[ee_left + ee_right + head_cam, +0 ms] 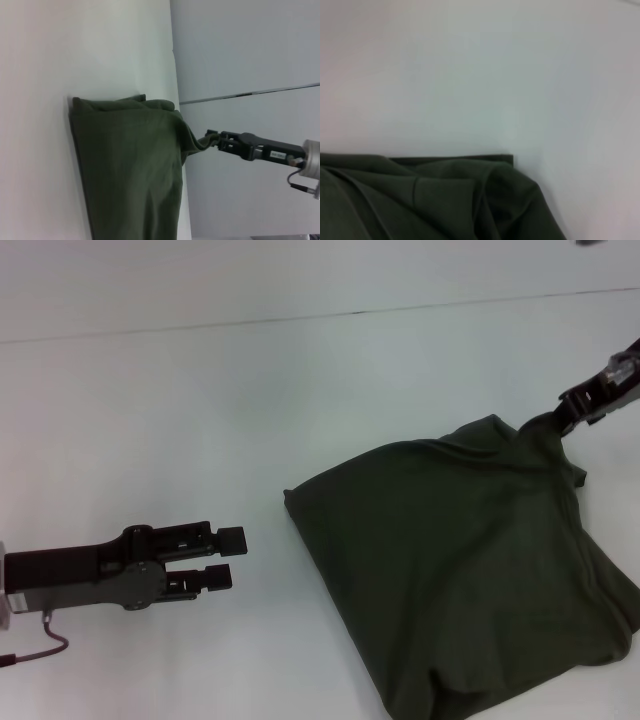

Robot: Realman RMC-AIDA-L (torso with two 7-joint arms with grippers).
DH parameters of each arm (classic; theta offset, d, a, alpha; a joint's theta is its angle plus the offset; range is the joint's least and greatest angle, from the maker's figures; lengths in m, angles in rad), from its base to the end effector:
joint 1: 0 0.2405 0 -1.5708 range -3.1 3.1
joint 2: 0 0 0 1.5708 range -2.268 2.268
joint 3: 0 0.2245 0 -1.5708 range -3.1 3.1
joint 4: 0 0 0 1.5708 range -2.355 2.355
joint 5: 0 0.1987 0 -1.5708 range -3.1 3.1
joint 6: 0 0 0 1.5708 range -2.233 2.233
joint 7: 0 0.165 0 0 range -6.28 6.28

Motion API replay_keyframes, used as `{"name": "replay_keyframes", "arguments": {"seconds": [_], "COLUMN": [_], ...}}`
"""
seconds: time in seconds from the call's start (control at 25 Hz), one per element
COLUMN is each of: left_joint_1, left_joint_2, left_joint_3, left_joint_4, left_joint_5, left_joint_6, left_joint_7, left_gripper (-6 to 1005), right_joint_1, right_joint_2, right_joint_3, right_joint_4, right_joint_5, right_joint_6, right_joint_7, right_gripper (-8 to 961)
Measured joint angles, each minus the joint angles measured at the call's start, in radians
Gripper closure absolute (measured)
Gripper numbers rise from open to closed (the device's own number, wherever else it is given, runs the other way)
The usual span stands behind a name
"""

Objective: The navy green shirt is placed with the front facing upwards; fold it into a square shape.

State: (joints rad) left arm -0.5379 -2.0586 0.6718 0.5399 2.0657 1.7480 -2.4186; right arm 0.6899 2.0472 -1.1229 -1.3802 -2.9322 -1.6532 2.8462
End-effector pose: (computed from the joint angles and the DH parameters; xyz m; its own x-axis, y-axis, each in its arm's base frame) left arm -0.2176 0.2753 -0.0155 0.0060 0.9868 0.1621 0.8689 -0.0853 0.4875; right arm 0.2022 0.3629 0.0799 0.4364 -0.8993 -0.0276 -0.6385 -0.2880 -0.7137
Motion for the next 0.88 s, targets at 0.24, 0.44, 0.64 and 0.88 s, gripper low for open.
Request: {"name": "replay_keyframes", "arguments": {"seconds": [0.24,0.44,0.64,0.88], "left_joint_1": [-0.002,-0.002,-0.002,-0.002], "left_joint_2": [0.002,0.004,0.005,0.006], "left_joint_3": [-0.007,-0.013,-0.014,-0.014], "left_joint_4": [0.0,0.0,0.0,0.0], "left_joint_5": [0.002,0.005,0.005,0.004], "left_joint_6": [0.0,-0.001,-0.001,-0.001], "left_joint_7": [0.0,-0.001,0.0,0.0], "left_gripper": [206,206,205,205], "right_joint_1": [0.02,0.051,0.06,0.079], "right_joint_2": [0.002,0.002,0.02,0.028], "right_joint_3": [0.056,0.152,0.129,0.116], "right_joint_4": [-0.1,-0.084,0.037,0.179], "right_joint_5": [0.038,0.287,0.325,0.275], "right_joint_6": [-0.097,-0.191,-0.181,-0.15], "right_joint_7": [-0.039,-0.106,-0.147,-0.181], "right_gripper": [563,566,570,570]}}
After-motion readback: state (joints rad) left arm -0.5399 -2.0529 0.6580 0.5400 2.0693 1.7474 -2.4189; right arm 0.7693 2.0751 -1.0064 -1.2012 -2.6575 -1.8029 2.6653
